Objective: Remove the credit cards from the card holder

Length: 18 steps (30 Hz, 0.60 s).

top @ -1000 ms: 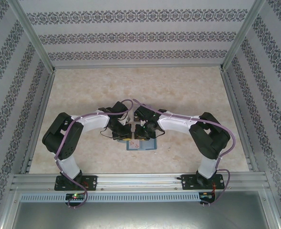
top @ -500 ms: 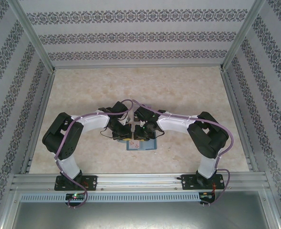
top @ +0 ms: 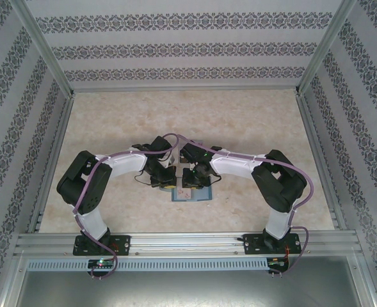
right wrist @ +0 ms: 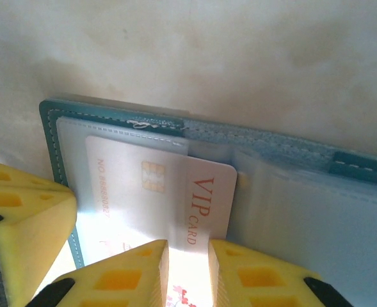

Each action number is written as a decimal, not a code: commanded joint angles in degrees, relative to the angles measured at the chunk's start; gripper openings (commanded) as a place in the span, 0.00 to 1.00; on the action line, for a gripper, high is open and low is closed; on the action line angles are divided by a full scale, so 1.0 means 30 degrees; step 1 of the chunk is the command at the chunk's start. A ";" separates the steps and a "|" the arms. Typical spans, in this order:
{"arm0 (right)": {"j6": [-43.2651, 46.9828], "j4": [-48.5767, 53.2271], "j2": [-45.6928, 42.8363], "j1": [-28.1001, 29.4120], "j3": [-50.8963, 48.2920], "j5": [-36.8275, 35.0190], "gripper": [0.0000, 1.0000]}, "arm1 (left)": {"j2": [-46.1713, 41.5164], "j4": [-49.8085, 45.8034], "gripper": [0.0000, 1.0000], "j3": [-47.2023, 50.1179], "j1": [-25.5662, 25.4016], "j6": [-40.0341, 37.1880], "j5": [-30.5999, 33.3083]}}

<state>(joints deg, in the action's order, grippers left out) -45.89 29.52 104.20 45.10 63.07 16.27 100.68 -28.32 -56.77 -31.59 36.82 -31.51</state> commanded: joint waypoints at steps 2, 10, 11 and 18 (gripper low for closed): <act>0.0200 0.0946 -0.0590 -0.0144 0.0249 -0.0583 0.27 | 0.0001 -0.1335 0.00 -0.0809 -0.0393 -0.0452 0.0895; 0.0107 0.1002 -0.1087 -0.0135 0.0051 -0.0503 0.29 | -0.0134 -0.1275 0.00 -0.1231 -0.0644 -0.0280 0.0390; 0.0099 0.1001 -0.1100 -0.0146 0.0021 -0.0479 0.28 | -0.0090 -0.1201 0.00 -0.1237 -0.0714 -0.0216 0.0315; 0.0091 0.1038 -0.0939 -0.0137 -0.0230 -0.0733 0.28 | 0.0645 -0.0726 0.00 -0.1281 -0.0982 -0.0179 -0.0228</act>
<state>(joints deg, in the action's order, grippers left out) -45.93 31.27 102.24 45.10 63.09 15.70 101.03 -30.39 -59.61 -33.74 36.45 -30.61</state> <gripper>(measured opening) 0.285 0.046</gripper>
